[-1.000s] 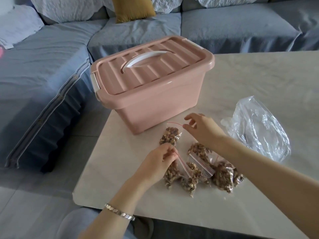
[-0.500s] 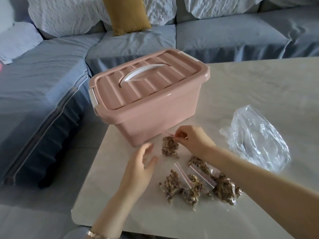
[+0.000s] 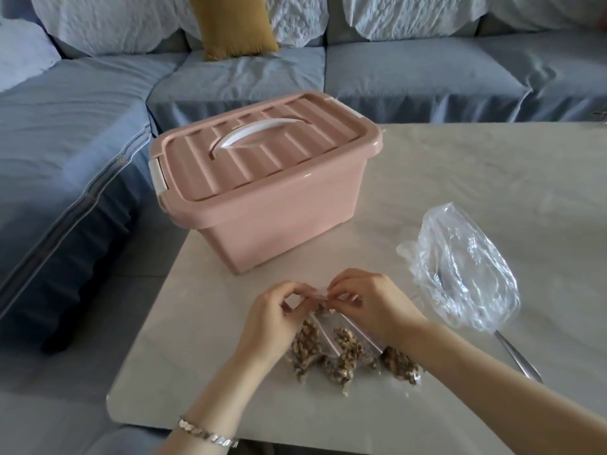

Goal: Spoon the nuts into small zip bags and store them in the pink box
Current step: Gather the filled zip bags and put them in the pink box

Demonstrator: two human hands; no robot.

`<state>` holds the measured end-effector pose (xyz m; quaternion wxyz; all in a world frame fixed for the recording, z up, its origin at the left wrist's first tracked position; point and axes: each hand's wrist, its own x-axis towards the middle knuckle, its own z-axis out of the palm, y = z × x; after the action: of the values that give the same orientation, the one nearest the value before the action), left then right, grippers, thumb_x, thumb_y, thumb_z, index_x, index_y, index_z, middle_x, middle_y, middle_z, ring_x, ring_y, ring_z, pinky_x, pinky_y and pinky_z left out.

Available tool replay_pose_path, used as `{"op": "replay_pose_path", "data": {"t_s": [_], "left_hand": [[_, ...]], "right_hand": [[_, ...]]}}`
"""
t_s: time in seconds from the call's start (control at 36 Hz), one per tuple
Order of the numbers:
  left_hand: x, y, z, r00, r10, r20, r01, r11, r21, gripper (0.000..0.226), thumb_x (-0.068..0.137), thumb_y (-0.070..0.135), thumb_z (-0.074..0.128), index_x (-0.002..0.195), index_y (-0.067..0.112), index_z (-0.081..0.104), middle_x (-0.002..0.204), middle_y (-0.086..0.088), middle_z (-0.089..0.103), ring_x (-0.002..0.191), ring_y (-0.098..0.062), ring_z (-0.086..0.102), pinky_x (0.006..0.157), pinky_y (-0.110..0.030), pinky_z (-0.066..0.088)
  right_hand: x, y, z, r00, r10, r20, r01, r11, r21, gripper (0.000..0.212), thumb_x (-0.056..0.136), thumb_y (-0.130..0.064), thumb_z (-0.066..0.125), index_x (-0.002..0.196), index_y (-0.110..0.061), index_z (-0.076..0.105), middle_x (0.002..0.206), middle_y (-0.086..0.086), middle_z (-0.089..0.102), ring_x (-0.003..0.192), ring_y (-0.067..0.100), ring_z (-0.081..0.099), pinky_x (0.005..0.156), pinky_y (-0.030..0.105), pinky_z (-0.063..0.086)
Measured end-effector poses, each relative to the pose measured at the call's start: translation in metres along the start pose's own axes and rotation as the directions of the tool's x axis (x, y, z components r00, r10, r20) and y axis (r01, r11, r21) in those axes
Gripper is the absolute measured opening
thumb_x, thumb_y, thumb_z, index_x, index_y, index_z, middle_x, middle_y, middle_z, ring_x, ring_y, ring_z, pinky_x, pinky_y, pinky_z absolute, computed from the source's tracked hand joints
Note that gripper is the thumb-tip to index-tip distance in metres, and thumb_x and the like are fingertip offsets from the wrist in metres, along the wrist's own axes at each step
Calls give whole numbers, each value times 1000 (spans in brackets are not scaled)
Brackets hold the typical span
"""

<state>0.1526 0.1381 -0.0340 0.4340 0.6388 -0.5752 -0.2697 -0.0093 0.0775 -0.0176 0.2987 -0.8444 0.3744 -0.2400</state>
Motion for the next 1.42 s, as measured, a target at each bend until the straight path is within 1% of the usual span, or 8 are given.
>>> {"op": "replay_pose_path", "data": {"t_s": [0.28,0.42,0.56,0.75,0.97,1.11,1.25,1.42], "left_hand": [[2,-6,2,973,-231,-29,222,959,-174,23,77,7,73,67,26,66,66,10,67,68,-4,62,70,-21,47],[1,-5,3,949,-315,-11,295,899,-323,22,77,5,71,67,22,62,59,8,63,67,-20,59,74,-48,51],[1,1,2,938,-344,30,328,862,-386,17,77,2,68,70,15,61,57,8,63,60,-9,59,69,-40,52],[0,2,0,935,-352,35,340,867,-365,18,77,1,68,69,15,62,59,6,63,62,-12,60,69,-41,52],[6,7,-7,985,-129,118,129,992,11,19,75,17,76,66,31,67,66,19,67,68,7,61,68,-10,44],[7,11,-6,993,-18,120,8,997,82,3,77,19,75,75,21,72,75,12,69,77,-3,64,70,-17,46],[4,11,-6,991,80,108,-100,977,190,14,72,34,65,74,21,71,73,15,65,76,-6,63,69,-25,48],[1,20,-6,974,216,69,-226,920,319,20,72,38,58,71,22,70,73,11,67,75,-6,59,61,-17,44]], "right_hand": [[-2,-5,11,976,214,-43,-196,947,254,15,78,-11,73,87,-21,68,73,-18,63,76,3,63,71,9,49],[-4,-5,12,940,328,-89,-260,863,432,34,74,-4,75,84,-33,59,74,-8,70,68,2,66,71,12,52],[-7,-6,12,926,361,-108,-264,826,497,30,75,-6,74,83,-31,61,73,-8,70,64,0,65,66,10,50],[-6,-6,14,941,288,-178,-214,913,346,37,76,-6,73,71,-38,53,70,-14,63,69,1,62,64,10,49],[-9,-13,12,965,184,-188,-126,951,283,41,76,-4,71,72,-37,48,71,-15,63,75,1,62,66,14,50],[-9,-15,10,966,154,-209,-101,965,242,44,76,-4,72,70,-37,44,71,-14,64,72,5,62,68,22,51],[-12,-16,9,973,132,-189,-93,975,200,47,77,-3,70,69,-38,40,74,-9,66,71,13,66,69,30,53],[-12,-15,9,980,62,-189,-32,987,160,50,77,-1,68,71,-39,36,73,-8,65,72,8,61,63,17,47]]}}
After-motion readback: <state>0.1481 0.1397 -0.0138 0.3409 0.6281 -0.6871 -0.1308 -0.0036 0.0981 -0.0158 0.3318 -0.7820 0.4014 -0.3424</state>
